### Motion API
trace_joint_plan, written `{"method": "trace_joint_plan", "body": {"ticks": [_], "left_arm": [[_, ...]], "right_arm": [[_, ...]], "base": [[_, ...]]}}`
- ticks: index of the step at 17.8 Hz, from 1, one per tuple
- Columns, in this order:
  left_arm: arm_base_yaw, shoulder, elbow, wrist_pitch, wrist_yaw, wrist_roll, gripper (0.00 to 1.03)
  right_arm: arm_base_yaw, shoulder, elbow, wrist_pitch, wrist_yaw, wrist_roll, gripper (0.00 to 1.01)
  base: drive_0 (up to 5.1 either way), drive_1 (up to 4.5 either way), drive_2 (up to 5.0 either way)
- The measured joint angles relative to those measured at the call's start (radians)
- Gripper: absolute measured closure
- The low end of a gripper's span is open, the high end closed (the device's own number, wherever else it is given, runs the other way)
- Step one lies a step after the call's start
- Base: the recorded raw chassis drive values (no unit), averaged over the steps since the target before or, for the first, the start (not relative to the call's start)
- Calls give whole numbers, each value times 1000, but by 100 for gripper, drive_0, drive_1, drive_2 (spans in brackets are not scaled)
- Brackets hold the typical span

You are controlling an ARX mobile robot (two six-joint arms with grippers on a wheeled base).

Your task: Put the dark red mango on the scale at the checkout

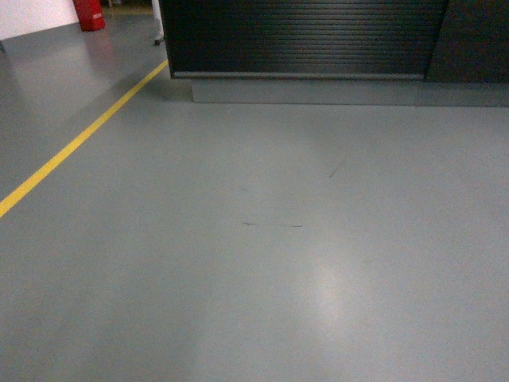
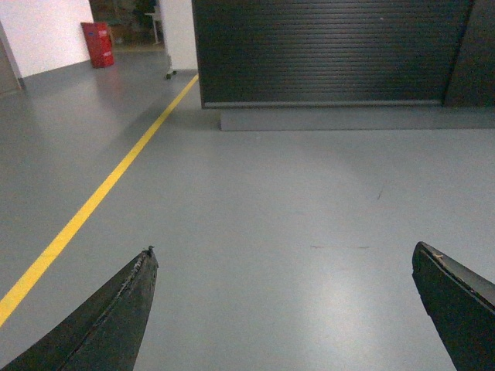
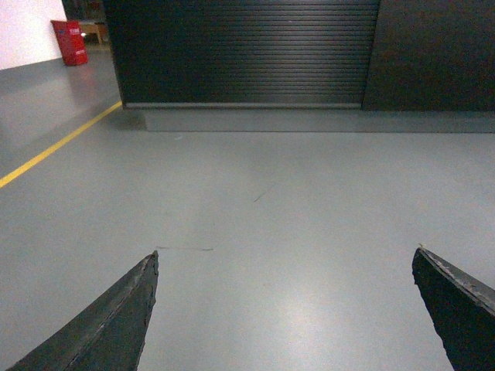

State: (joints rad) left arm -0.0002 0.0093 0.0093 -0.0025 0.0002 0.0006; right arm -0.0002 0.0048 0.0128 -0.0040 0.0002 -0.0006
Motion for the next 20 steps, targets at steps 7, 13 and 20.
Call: {"method": "trace_joint_plan", "body": {"ticks": [7,13,20], "left_arm": [[0,0,0,0,0,0,5],[0,0,0,0,0,0,5],[0,0,0,0,0,0,5]], "right_arm": [[0,0,0,0,0,0,3],[0,0,0,0,0,0,3],[0,0,0,0,0,0,3]], "base": [[0,0,0],[0,0,0],[0,0,0]]}}
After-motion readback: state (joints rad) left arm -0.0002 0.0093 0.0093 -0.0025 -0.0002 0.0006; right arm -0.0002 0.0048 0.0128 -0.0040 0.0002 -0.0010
